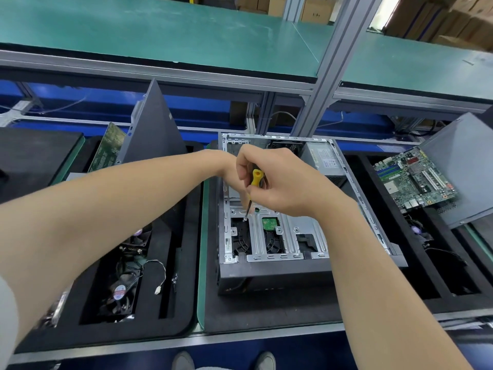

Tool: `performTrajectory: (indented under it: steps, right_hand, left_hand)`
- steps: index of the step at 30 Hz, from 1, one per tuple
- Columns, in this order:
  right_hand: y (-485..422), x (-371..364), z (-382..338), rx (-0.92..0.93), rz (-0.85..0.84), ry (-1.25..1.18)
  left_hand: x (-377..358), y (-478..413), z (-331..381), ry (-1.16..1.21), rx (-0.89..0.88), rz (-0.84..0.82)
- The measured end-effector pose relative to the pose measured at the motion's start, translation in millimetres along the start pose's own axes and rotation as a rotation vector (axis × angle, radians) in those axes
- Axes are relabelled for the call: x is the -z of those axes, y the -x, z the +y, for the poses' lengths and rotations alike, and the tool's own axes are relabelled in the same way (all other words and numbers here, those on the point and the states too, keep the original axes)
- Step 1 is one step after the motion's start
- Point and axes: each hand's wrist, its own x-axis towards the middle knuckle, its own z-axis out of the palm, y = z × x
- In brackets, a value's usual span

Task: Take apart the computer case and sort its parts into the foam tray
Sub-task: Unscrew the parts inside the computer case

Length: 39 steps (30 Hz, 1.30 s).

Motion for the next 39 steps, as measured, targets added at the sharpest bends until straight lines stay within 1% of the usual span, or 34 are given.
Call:
performTrajectory:
  steps: [1, 3, 8, 9, 15, 19, 22, 26, 29, 34, 39]
  right_hand:
    - [1, 2, 2, -0.001, 0.015, 0.005]
    - [1, 5, 5, -0.004, 0.047, 0.01]
    - [-4, 12, 11, -0.007, 0.106, 0.027]
    - [-5, 13, 12, -0.004, 0.111, 0.029]
    - [-12, 14, 17, -0.018, 0.124, 0.047]
    - [-13, 12, 17, -0.029, 0.131, 0.044]
    - [-10, 10, 18, -0.054, 0.156, 0.055]
    - [1, 11, 22, -0.12, 0.213, 0.098]
    - [19, 14, 28, -0.209, 0.284, 0.104]
    - [64, 16, 48, -0.4, 0.337, 0.097]
    - [116, 19, 94, -0.553, 0.391, 0.041]
  left_hand:
    - [2, 0, 0, 0.055, -0.073, -0.026]
    - [-2, 3, -15, 0.195, -0.192, 0.06]
    - [-20, 11, -44, 0.294, -0.38, 0.216]
    - [-23, 13, -46, 0.315, -0.394, 0.24]
    - [-40, 13, -47, 0.37, -0.387, 0.375]
    - [-48, 9, -41, 0.419, -0.376, 0.424]
    - [-50, 8, -40, 0.407, -0.354, 0.417]
    - [-51, 1, -39, 0.314, -0.37, 0.509]
    - [-50, -11, -30, 0.33, -0.336, 0.592]
    - [-39, -38, 13, 0.669, -0.288, 0.58]
    - [-31, -69, 100, 1.062, -0.296, 0.591]
